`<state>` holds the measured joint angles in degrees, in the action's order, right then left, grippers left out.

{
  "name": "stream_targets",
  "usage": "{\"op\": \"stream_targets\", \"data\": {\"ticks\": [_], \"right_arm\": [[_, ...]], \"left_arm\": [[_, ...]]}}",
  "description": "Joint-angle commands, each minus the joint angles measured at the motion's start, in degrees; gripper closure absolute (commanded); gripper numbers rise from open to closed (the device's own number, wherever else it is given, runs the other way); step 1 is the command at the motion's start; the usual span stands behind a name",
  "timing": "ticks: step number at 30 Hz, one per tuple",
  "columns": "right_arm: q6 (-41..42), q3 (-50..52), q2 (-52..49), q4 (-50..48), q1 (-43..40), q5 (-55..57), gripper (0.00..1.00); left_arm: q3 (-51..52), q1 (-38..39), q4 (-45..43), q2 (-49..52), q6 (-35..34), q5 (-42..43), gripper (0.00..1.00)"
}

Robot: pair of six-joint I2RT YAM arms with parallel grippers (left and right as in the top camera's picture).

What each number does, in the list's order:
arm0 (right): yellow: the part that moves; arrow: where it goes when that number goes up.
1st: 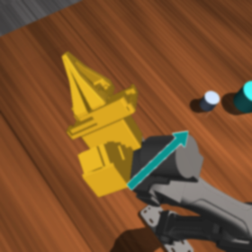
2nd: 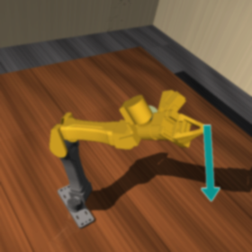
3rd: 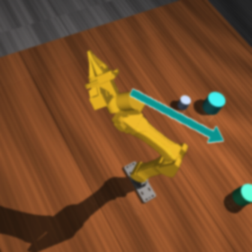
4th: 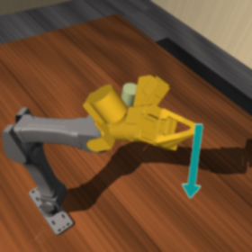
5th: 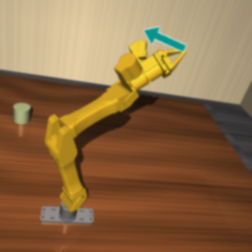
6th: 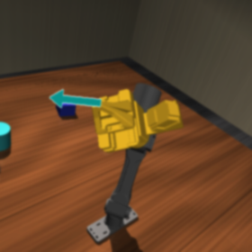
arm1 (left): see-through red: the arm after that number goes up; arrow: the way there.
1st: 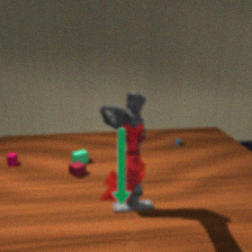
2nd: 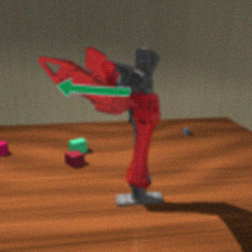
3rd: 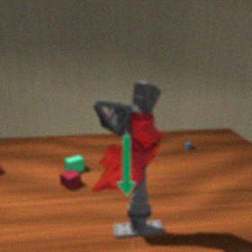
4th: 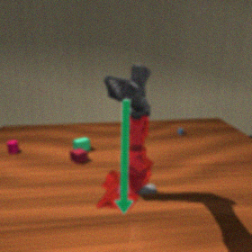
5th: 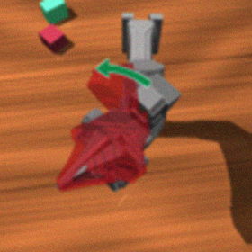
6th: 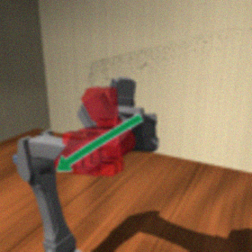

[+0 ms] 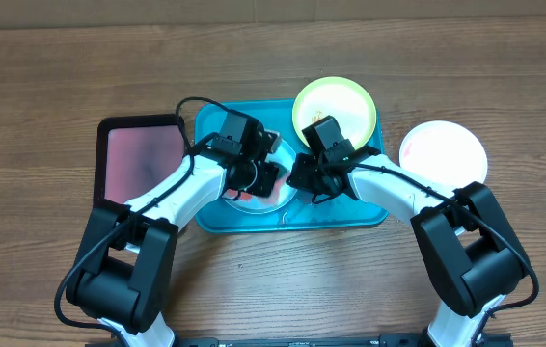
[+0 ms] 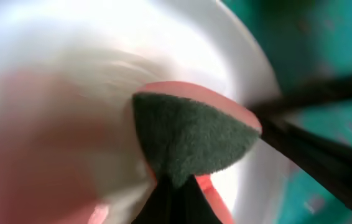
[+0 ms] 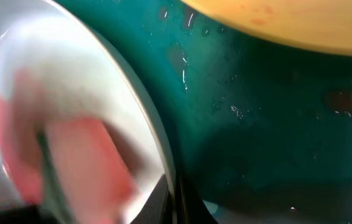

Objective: Clean dirty plates on tray and stack at the side
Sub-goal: 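Scrub the blue plate with the left-gripper sponge while right holds it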

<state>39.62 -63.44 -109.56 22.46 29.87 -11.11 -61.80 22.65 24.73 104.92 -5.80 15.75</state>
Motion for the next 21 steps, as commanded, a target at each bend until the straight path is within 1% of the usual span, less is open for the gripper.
{"op": "stream_targets", "data": {"ticks": [1,2,6,8,11,14,17,19,21], "right_arm": [[0.48,-0.81,-0.5,-0.07,-0.31,0.52,0.96],[0.48,-0.81,-0.5,-0.07,-0.31,0.55,0.96],[0.48,-0.81,-0.5,-0.11,-0.31,0.55,0.96],[0.48,-0.81,-0.5,-0.11,-0.31,0.55,0.96],[0.48,-0.81,-0.5,-0.11,-0.31,0.55,0.96],[0.48,-0.81,-0.5,-0.13,-0.31,0.55,0.96],[0.48,-0.81,-0.5,-0.11,-0.31,0.55,0.96],[0.48,-0.81,-0.5,-0.13,-0.31,0.55,0.96],[0.48,-0.81,-0.5,-0.11,-0.31,0.55,0.96]], "left_arm": [[0.39,0.24,-2.36,0.72,-6.4,-18.73,0.96],[0.22,0.24,-3.13,0.72,-6.73,-24.28,0.96],[-0.72,0.24,-2.56,0.72,-8.74,-34.38,0.96],[-1.01,0.24,-1.99,0.72,-9.44,-37.05,0.96],[-1.01,0.26,-0.46,0.72,-10.16,-36.7,0.96],[-0.98,0.35,1.97,0.72,-10.08,-32.28,0.96],[-0.98,0.42,3.52,0.72,-8.02,-21.0,0.96],[-0.98,0.66,3.74,0.72,-4.81,-12.24,0.96],[-0.96,1.09,3.74,0.72,-1.77,-5.46,0.96]]}}
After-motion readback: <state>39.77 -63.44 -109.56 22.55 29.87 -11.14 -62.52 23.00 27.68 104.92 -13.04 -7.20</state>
